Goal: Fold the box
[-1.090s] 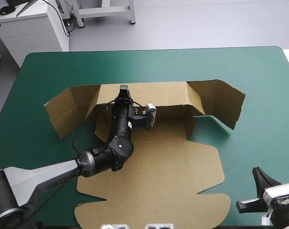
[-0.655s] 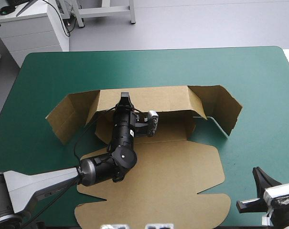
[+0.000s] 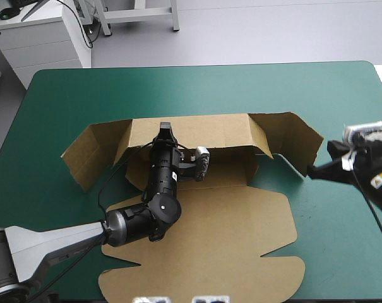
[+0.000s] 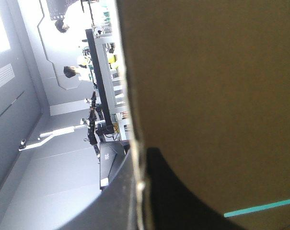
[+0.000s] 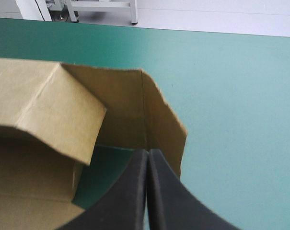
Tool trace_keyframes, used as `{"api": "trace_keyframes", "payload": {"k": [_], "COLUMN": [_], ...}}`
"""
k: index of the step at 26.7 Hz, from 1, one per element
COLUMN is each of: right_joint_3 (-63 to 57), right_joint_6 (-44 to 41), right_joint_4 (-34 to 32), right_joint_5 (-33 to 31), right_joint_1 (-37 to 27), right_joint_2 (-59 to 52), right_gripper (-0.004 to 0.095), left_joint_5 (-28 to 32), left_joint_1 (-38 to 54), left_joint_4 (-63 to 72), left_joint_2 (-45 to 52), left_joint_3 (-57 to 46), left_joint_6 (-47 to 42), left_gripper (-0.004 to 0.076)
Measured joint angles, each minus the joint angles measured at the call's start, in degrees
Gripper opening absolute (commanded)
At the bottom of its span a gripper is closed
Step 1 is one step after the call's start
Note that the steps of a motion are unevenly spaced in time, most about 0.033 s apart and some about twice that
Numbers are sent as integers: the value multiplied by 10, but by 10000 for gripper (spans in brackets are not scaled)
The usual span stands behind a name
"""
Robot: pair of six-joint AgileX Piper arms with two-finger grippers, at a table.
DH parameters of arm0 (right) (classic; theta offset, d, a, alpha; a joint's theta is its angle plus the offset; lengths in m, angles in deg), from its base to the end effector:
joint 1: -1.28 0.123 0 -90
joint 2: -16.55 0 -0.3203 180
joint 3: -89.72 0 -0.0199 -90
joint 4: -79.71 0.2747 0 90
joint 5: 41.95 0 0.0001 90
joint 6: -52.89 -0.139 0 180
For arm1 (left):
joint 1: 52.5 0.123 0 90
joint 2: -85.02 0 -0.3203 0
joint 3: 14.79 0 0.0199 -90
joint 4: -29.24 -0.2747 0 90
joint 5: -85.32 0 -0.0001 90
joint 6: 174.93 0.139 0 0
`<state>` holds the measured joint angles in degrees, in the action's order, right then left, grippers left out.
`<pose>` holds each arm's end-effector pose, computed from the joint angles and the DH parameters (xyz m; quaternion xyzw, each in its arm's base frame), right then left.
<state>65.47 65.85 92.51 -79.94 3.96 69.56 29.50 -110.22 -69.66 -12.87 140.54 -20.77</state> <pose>0.1949 0.0281 0.4015 -0.0771 0.8366 0.0569 0.5394 0.2892 -0.2450 0.2822 0.5804 0.5103 0.4671 0.4296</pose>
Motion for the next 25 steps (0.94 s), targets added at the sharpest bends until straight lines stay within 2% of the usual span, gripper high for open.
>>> {"api": "trace_keyframes", "payload": {"k": [5,11,17,25], "right_joint_3": [175,357,427,434], "right_joint_6": [13,23,26,58], "right_joint_4": [19,57,102,119], "right_joint_5": [-6,-68,-106,-172], "right_joint_1": [0,0,0,0], "right_joint_2": [202,437,538,558], "right_gripper": [-14,-14,-14,-14], "left_joint_5": [0,0,0,0], "left_joint_1": [0,0,0,0], "left_joint_4": [0,0,0,0], "left_joint_2": [0,0,0,0], "left_joint_3": [0,0,0,0], "left_joint_6": [1,1,1,11], "left_gripper": [-8,-8,-8,-8]}}
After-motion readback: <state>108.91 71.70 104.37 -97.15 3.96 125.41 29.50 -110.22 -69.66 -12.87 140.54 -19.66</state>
